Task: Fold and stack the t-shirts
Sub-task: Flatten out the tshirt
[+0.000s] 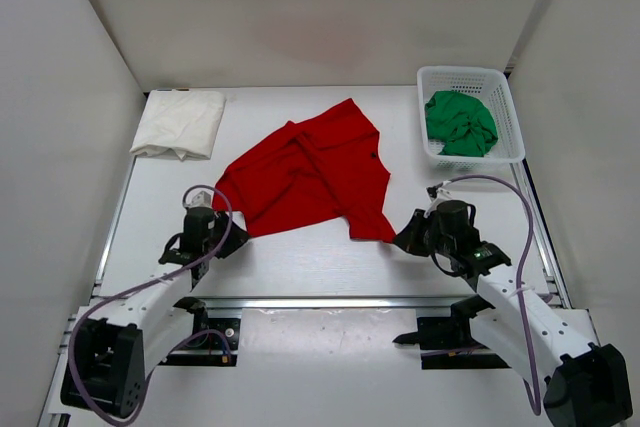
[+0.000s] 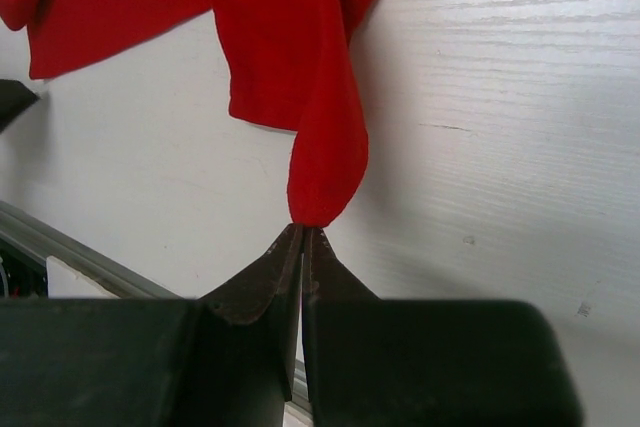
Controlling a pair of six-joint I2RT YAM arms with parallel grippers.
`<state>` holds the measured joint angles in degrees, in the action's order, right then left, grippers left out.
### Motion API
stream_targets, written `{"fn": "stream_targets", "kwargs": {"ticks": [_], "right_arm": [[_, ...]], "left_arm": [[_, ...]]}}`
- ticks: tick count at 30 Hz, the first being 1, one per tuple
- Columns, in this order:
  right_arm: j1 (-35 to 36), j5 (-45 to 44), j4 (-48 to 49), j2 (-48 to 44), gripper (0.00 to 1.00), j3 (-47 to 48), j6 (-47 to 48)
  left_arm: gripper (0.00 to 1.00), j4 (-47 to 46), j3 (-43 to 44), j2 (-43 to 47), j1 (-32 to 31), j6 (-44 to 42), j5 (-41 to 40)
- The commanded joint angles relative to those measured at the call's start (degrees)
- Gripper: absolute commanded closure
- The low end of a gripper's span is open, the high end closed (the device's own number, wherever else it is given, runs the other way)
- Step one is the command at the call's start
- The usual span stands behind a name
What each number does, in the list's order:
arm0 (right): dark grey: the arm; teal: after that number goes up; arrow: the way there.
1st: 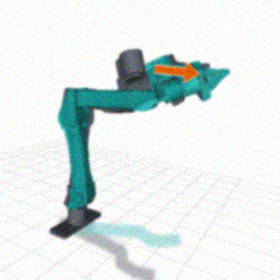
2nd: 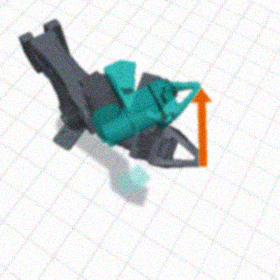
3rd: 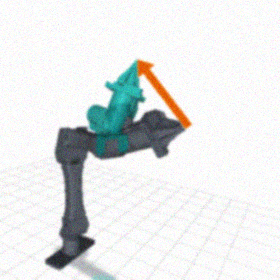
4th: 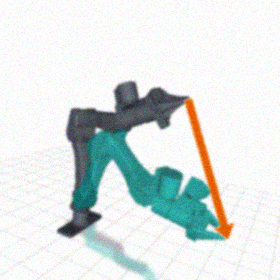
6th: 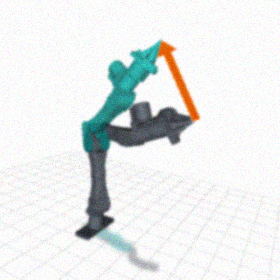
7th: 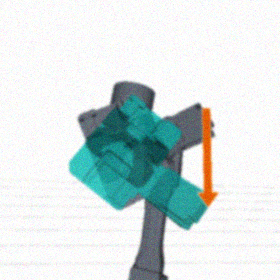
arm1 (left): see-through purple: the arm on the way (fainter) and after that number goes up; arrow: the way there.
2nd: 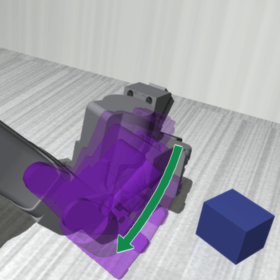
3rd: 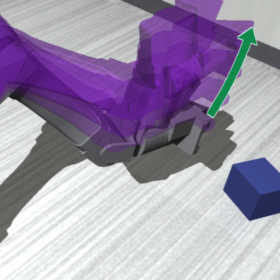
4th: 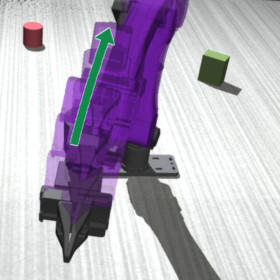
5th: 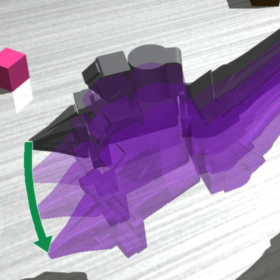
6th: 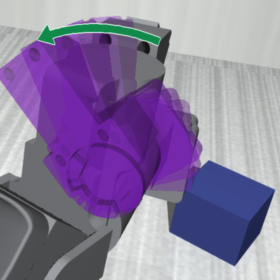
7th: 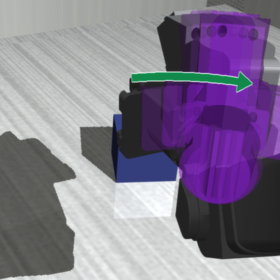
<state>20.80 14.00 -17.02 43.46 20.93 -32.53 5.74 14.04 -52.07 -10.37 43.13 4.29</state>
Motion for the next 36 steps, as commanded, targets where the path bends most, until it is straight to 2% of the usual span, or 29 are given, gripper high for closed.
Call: {"fn": "stream_targets", "kwargs": {"ticks": [1,5,21,26,28,31,36], "right_arm": [[1.1,-0.1,3.0,0.5,1.00,0.4,0.5],[1.4,-0.6,2.8,0.7,1.00,0.4,0.6],[1.4,0.3,4.0,0.2,1.00,0.0,0.6],[1.3,0.1,2.7,0.1,0.99,0.2,0.7],[0.6,-0.2,2.2,-0.3,1.00,0.9,0.8],[0.5,-1.2,0.0,0.1,1.00,3.9,1.5],[-3.2,-2.1,-3.5,2.1,0.99,15.9,3.9]], "left_arm": [[0.57,-2.5,-2.7,-2.7,-2.9,5.5,-1.0],[0.59,-8.2,-4.8,-5.0,-3.1,9.0,-1.3],[0.71,-13.8,-4.6,-8.5,-3.7,12.7,-2.5],[0.94,-13.7,-3.4,-8.9,-2.3,12.1,-2.5],[1.00,-12.5,-1.5,-8.6,-1.1,10.7,-2.5],[1.00,-8.0,5.9,-6.8,-1.7,7.1,-3.2],[1.00,1.0,24.3,-6.2,2.0,0.8,4.0]]}}
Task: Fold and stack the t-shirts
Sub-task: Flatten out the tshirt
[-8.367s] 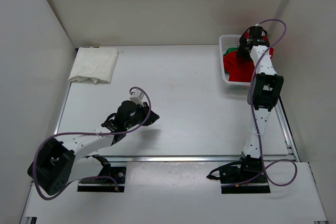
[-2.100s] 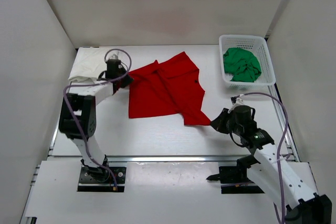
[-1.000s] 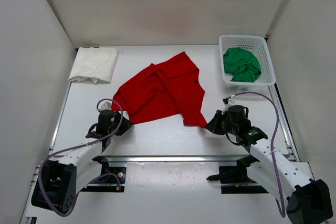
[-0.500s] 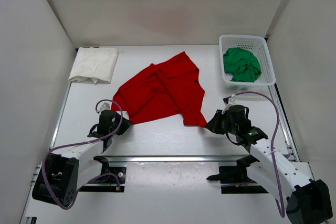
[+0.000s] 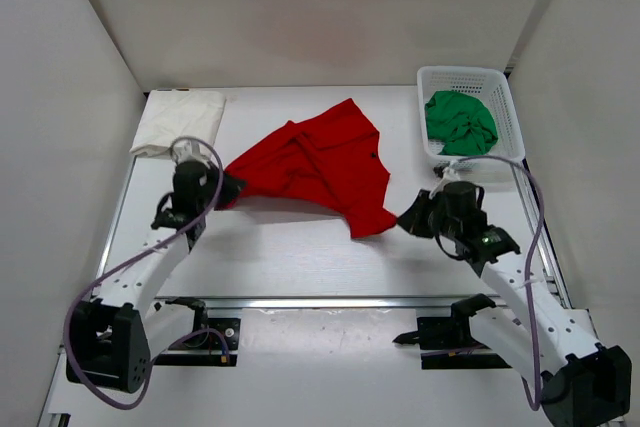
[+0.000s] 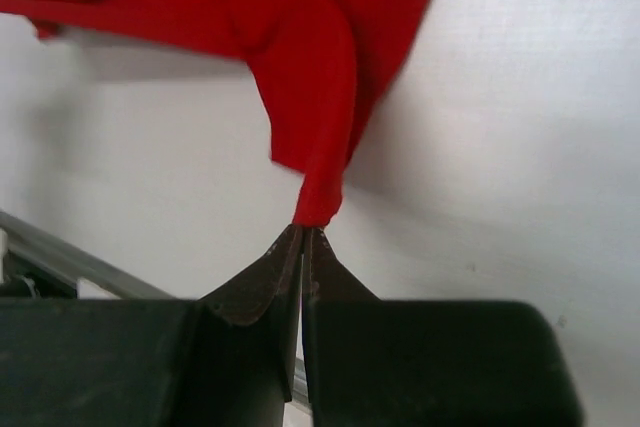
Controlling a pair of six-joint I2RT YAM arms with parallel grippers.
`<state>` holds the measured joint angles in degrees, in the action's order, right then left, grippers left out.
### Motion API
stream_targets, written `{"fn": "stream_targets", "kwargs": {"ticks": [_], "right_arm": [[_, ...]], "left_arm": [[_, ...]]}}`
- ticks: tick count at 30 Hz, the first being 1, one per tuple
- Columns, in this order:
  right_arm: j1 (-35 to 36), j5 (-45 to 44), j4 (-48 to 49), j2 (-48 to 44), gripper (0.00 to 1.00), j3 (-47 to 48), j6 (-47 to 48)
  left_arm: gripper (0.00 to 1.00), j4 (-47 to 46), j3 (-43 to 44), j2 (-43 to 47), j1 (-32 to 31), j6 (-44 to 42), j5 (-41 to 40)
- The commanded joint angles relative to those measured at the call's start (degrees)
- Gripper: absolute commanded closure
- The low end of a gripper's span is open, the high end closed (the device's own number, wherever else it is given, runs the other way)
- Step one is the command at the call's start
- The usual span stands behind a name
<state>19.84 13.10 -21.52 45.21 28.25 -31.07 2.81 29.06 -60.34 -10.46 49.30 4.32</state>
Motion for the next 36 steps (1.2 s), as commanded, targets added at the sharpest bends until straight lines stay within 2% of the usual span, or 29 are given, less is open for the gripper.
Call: {"fn": "stream_targets", "kwargs": {"ticks": [1,3,5,6,8,9,10,11,12,14,16,18,19,20,21,25,29,31,32,36], "right_arm": [[-2.9,-0.9,0.4,1.0,1.00,12.1,3.1],[-3.7,-2.1,-1.4,2.5,1.00,19.4,4.7],[-1.6,-10.2,-6.6,5.0,1.00,31.6,7.2],[0.8,-16.5,-9.7,5.8,1.00,34.8,9.0],[5.4,-25.7,-14.0,8.7,0.99,49.1,12.8],[8.3,-28.1,-15.0,9.8,1.00,52.7,13.6],[11.0,-33.3,-17.4,11.6,1.00,60.0,15.4],[13.4,-36.5,-19.7,14.4,1.00,67.6,17.2],[14.6,-39.3,-22.1,16.9,1.00,71.3,18.3],[16.5,-40.1,-23.4,21.5,1.00,83.5,21.7],[14.0,-38.0,-23.7,26.0,1.00,89.7,23.9],[6.2,-25.7,-24.9,31.1,1.00,95.2,23.9],[-0.6,-21.5,-24.9,32.1,1.00,95.6,22.8],[-2.9,-13.8,-24.1,34.1,1.00,95.1,21.9],[-5.4,-10.8,-22.7,36.2,1.00,93.4,21.7],[-12.0,-3.8,-18.2,41.5,1.00,90.6,21.4],[-13.8,-1.1,-18.7,54.0,1.00,98.8,22.4],[-13.9,-0.7,-20.6,62.0,1.00,107.0,22.4],[-15.0,-1.0,-19.3,62.6,1.00,109.0,21.3],[-16.5,2.5,-11.2,66.4,1.00,116.1,16.4]], "left_arm": [[1.00,4.7,14.4,1.5,2.9,-5.7,5.8],[1.00,7.1,21.4,0.7,4.4,-6.7,9.8],[1.00,8.3,30.7,-0.8,8.0,-6.1,16.0],[1.00,9.1,32.9,-1.2,10.2,-5.4,18.0],[1.00,7.0,39.5,-1.5,15.2,-2.1,24.0],[1.00,5.5,40.5,-1.4,17.6,0.1,25.7],[1.00,4.3,42.7,-1.5,18.3,2.2,27.8],[1.00,4.3,46.1,-2.1,20.6,3.2,30.2],[1.00,4.0,48.8,-2.5,23.3,4.3,32.5],[1.00,5.0,51.8,-4.1,25.0,5.5,33.8],[1.00,1.8,52.0,-4.6,26.4,8.2,35.1],[1.00,0.7,49.9,-5.0,27.0,8.3,34.1],[1.00,1.3,49.0,-5.2,26.9,7.7,33.7],[1.00,1.2,47.8,-5.8,27.2,7.5,32.8],[1.00,1.9,46.1,-5.8,26.9,6.2,31.6],[1.00,2.1,40.2,-7.1,25.0,2.2,25.4],[1.00,0.1,38.4,-12.2,22.0,1.8,21.3],[1.00,-0.1,42.2,-16.3,20.1,1.6,19.2],[1.00,0.2,43.8,-19.2,19.7,2.0,18.5],[1.00,4.6,60.7,-29.4,18.0,2.6,18.3]]}}
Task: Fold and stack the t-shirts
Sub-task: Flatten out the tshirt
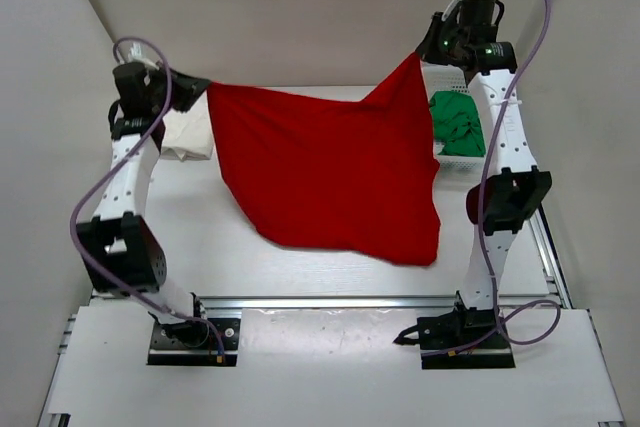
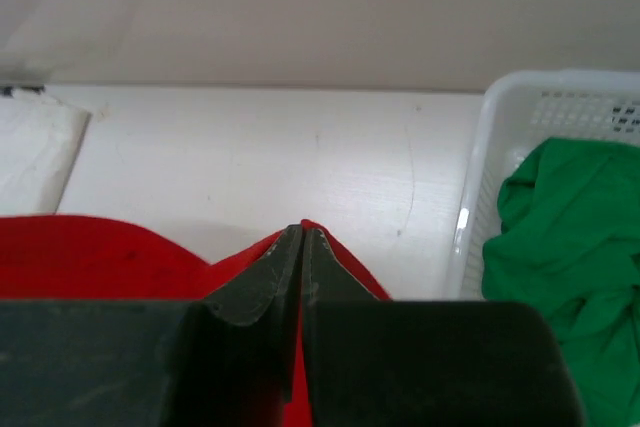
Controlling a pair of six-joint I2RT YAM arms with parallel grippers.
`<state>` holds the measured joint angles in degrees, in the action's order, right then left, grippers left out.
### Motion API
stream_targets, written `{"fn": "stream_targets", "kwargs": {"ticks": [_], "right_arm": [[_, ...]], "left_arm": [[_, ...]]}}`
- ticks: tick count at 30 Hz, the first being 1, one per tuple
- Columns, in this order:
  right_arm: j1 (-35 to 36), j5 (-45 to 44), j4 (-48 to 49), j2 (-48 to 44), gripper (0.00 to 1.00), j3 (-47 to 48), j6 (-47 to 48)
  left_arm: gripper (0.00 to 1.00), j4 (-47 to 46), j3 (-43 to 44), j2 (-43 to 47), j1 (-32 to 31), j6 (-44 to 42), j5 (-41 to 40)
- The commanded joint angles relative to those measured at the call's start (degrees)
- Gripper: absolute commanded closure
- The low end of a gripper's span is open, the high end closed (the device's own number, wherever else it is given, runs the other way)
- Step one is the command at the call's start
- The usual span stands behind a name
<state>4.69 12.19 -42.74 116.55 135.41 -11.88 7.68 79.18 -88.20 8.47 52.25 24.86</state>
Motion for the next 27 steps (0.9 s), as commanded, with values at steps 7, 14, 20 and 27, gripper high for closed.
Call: {"fn": "stream_targets", "kwargs": {"ticks": [7,14,20,27], "right_arm": [[-2.2,3.5,23.7,-13.3,0.99,8.6,-5.0],[-2.2,0.8,16.9,-20.1,1.00,-4.8,-2.5],[1.2,-6.0,21.3,-36.7,1.00,-41.1,-0.5],[9.5,-11.2,24.4,-59.1,1.00,-85.5,-7.2]], "left_arm": [[1.00,4.0,31.8,-5.9,3.3,2.5,-1.0],[1.00,3.1,25.2,-0.8,7.0,0.9,-2.2],[1.00,-2.2,0.2,11.4,6.1,-2.9,-6.2],[1.00,-5.9,-36.9,28.0,7.5,-6.1,-8.8]]}}
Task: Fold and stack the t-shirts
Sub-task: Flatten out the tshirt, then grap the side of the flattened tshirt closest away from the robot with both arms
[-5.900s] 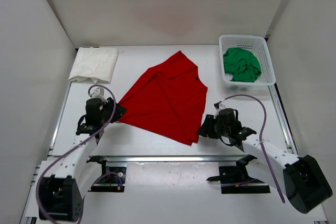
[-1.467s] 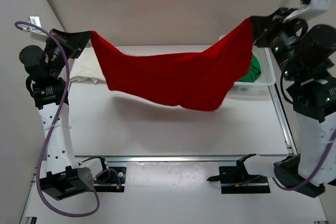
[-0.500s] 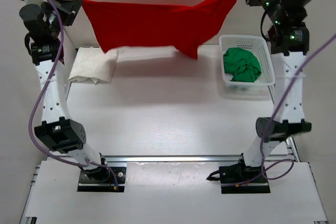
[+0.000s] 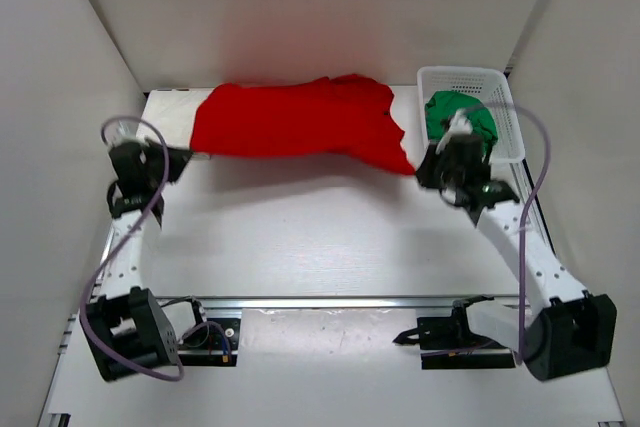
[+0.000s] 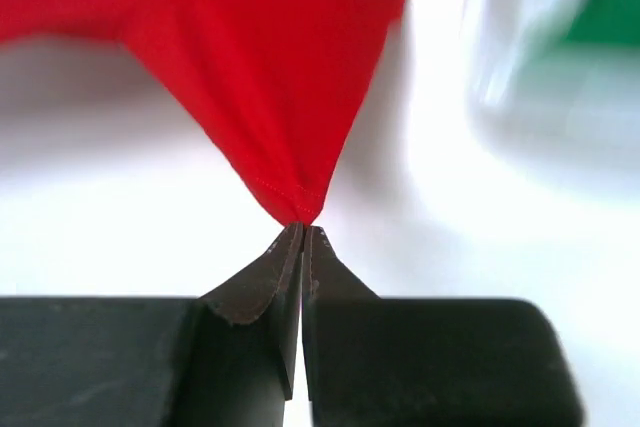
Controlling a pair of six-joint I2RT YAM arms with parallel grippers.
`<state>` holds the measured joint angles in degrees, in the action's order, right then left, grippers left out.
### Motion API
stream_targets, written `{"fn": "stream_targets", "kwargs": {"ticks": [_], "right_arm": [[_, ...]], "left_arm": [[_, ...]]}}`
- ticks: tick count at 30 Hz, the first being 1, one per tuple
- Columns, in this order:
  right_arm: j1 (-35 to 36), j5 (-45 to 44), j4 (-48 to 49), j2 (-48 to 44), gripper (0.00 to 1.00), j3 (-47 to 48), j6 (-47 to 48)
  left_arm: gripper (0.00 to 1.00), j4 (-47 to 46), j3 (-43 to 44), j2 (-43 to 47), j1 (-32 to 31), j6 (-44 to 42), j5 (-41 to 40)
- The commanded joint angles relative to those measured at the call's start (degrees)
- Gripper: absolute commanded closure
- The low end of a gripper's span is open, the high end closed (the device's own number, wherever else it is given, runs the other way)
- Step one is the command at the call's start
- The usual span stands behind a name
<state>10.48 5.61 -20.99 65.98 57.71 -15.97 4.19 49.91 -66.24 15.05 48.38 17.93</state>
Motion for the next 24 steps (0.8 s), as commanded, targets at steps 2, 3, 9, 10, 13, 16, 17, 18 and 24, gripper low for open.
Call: {"fn": "stream_targets", "kwargs": {"ticks": [2,3,9,10,13,16,17,18,24], "right_arm": [[5.9,-7.3,-1.4,-11.5,1.00,-13.2,-5.0],[6.0,-7.6,-4.4,-13.4,1.00,-15.9,-6.7],[0.6,6.3,-16.9,-26.8,1.00,-23.0,-12.4],[0.2,7.5,-19.4,-29.6,1.00,-23.3,-13.0],[0.2,7.9,-25.5,-36.2,1.00,-24.0,-14.8],[2.3,7.5,-25.2,-38.3,1.00,-25.4,-16.2],[3.0,6.6,-22.9,-36.4,1.00,-25.9,-16.4],[3.5,6.3,-21.8,-35.3,1.00,-26.0,-16.2],[0.9,6.8,-5.5,-15.2,1.00,-19.9,-12.0]], "left_arm": [[1.00,-0.8,-14.6,9.4,1.8,-2.9,-1.4],[1.00,-1.2,-18.9,11.8,1.0,-3.2,-0.5],[1.00,6.5,-27.6,19.0,3.8,-9.1,4.6],[1.00,7.0,-28.9,19.5,6.2,-9.4,8.6],[1.00,10.6,-29.9,20.4,10.9,-12.3,14.7],[1.00,12.2,-28.6,21.7,7.5,-13.6,10.1],[1.00,10.9,-28.4,21.2,6.0,-11.8,9.3],[1.00,9.5,-28.0,20.7,5.4,-10.3,9.0],[1.00,2.5,-22.9,12.3,-0.8,-5.1,2.4]]}}
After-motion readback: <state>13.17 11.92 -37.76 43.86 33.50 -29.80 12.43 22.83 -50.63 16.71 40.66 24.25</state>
